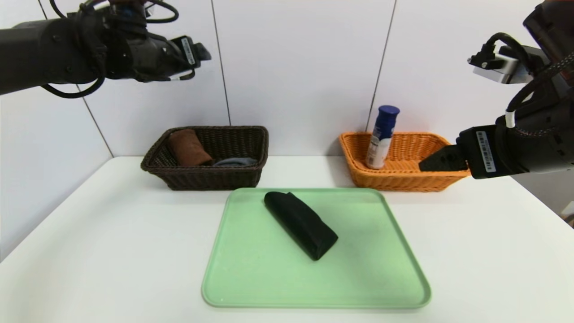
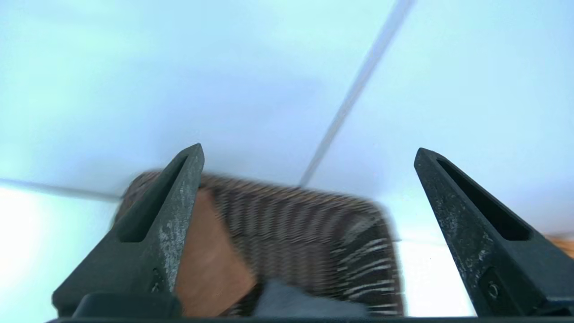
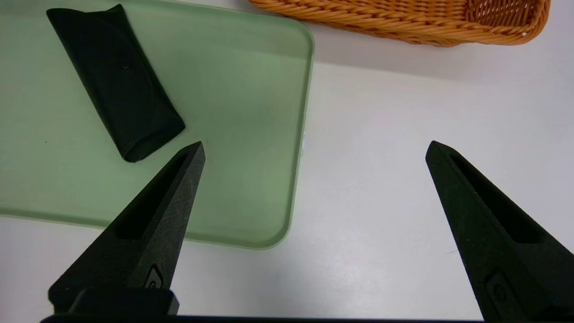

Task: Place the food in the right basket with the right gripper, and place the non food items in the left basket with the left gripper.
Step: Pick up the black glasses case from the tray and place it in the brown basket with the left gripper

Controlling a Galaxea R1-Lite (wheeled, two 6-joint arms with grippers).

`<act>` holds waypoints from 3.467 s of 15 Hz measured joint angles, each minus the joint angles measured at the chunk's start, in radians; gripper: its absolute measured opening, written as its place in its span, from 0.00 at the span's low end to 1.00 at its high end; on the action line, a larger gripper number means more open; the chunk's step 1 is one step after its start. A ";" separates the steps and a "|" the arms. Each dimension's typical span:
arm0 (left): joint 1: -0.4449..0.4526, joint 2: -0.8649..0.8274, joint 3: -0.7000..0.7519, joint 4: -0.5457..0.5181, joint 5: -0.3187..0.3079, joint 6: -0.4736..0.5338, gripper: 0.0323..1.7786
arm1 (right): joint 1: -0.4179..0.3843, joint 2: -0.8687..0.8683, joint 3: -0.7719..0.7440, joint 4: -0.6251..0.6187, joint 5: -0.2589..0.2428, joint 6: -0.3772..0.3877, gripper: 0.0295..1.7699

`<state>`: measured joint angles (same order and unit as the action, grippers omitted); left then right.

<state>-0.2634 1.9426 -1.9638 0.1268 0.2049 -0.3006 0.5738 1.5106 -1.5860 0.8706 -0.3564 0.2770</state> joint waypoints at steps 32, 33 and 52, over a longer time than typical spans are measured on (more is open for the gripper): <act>-0.523 -0.176 0.211 0.658 -0.209 0.068 0.95 | -0.008 -0.068 0.099 -0.080 0.006 0.016 0.96; -0.548 -0.138 0.133 0.711 -0.205 0.004 0.95 | -0.008 -0.068 0.100 -0.080 0.007 0.029 0.96; -0.628 0.217 -0.023 0.635 0.031 -0.835 0.95 | 0.002 -0.122 0.243 -0.128 0.029 0.087 0.96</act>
<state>-0.8913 2.1600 -1.9864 0.7619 0.2362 -1.1353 0.5762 1.3883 -1.3426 0.7428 -0.3274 0.3640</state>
